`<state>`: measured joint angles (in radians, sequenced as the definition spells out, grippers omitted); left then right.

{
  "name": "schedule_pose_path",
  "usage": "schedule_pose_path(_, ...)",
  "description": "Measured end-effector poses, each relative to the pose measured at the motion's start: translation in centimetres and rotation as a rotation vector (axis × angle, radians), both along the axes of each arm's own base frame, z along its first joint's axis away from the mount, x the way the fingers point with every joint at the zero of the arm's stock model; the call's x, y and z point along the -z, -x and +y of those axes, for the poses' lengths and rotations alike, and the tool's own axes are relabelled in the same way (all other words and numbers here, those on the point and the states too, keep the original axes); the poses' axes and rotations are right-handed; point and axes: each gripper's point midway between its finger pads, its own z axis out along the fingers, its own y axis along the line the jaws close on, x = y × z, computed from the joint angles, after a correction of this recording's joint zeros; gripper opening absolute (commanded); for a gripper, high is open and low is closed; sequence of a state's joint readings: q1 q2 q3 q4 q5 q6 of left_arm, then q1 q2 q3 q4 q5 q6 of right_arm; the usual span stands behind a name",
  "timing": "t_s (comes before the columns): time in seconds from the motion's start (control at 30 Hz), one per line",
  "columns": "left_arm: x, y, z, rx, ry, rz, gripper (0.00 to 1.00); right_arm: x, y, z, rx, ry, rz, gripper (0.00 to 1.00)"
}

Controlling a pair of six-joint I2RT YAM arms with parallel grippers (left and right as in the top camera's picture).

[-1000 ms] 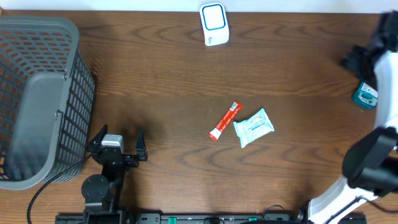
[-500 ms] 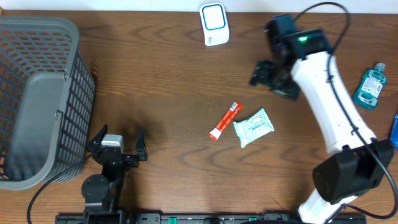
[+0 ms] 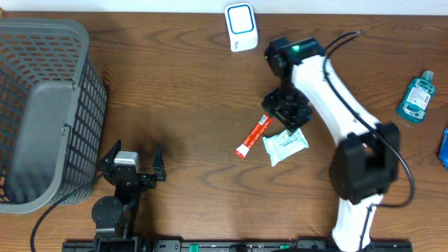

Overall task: Scan the item barcode
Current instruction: 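Reach right gripper down to the mint-green wipes pack, then grasp the wipes pack with the right gripper and lift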

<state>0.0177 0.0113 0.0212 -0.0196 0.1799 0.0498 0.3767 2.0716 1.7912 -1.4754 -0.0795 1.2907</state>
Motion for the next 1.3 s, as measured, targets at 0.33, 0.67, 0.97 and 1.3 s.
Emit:
schedule_pose_path(0.33,0.0,0.0,0.0,0.000,0.000,0.000,0.98,5.4,0.1,0.0,0.064,0.035,0.133,0.66)
schedule_pose_path(0.67,0.0,0.0,0.0,0.000,0.000,0.000,0.98,8.3,0.7,-2.0,0.078,0.126,0.218,0.53)
schedule_pose_path(0.97,0.0,0.0,0.0,0.000,0.000,0.000,0.98,8.7,1.8,-2.3,0.045,0.142,0.279,0.02)
schedule_pose_path(1.3,0.0,0.0,0.0,0.000,0.000,0.000,0.98,8.2,2.6,-1.7,-0.175,-0.011,0.337,0.01)
